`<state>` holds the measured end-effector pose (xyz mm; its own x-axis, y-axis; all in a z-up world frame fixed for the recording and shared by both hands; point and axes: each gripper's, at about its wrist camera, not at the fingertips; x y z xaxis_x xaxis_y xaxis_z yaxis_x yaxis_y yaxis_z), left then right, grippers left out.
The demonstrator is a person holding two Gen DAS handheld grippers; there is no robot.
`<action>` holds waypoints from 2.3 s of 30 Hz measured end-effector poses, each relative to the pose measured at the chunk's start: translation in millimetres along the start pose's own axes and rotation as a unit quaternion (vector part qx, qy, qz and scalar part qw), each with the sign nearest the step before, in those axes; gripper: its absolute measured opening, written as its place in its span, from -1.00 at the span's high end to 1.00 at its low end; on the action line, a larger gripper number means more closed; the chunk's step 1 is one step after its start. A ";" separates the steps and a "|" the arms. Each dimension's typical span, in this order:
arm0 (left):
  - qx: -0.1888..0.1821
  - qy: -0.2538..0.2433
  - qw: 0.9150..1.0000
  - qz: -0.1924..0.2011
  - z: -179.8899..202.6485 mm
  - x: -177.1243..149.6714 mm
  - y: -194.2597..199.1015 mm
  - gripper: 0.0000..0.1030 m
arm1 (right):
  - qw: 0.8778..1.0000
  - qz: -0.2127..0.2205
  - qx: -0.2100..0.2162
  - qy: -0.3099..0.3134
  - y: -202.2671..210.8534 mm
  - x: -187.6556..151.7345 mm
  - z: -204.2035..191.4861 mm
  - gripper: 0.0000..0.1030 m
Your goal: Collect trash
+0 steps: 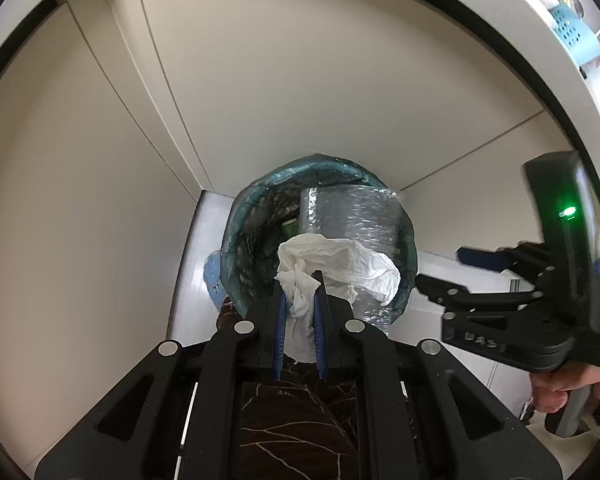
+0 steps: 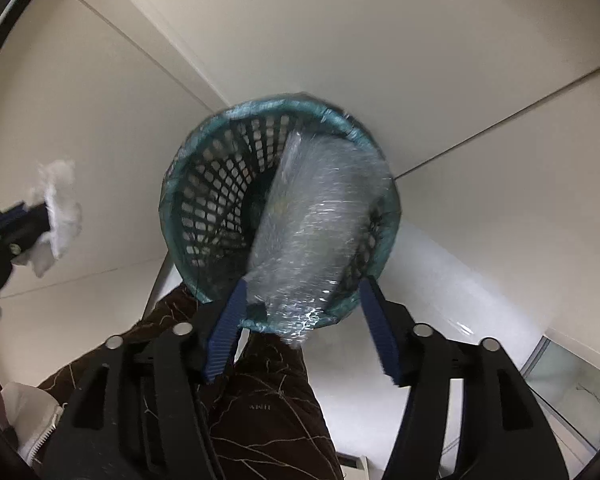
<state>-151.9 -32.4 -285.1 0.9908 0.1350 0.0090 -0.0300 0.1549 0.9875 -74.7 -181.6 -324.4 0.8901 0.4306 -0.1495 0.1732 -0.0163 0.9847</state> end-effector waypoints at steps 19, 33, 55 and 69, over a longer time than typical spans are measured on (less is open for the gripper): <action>-0.002 -0.054 0.998 -0.023 39.0 14.6 -32.2 0.52 | 0.990 0.113 -0.002 -0.081 69.8 -41.0 63.6 -0.67; 0.011 -0.039 0.999 0.004 42.9 11.2 -25.6 -0.60 | 0.988 0.118 0.003 -0.103 77.6 -52.4 72.9 -0.76; 0.022 -0.023 0.991 0.131 66.4 18.4 199.5 -0.88 | 0.958 0.261 -0.016 -0.120 263.7 -89.2 56.5 -0.85; 0.029 -0.014 0.987 0.160 73.2 -8.5 276.8 -0.88 | 0.951 0.279 -0.023 -0.130 333.4 -118.3 29.4 -0.85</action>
<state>-159.0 -62.3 -0.4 0.9353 0.1399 0.3251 -0.3349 0.0525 0.9408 -109.8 -264.5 19.0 0.9131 0.1284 0.3869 -0.3705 -0.1345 0.9190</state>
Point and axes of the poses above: each gripper's, at about its wrist camera, not at the fingertips, and y roughly against the way its jaws point, z to its right, x to its top, and after that the axes turned 7 degrees about -z, right-handed
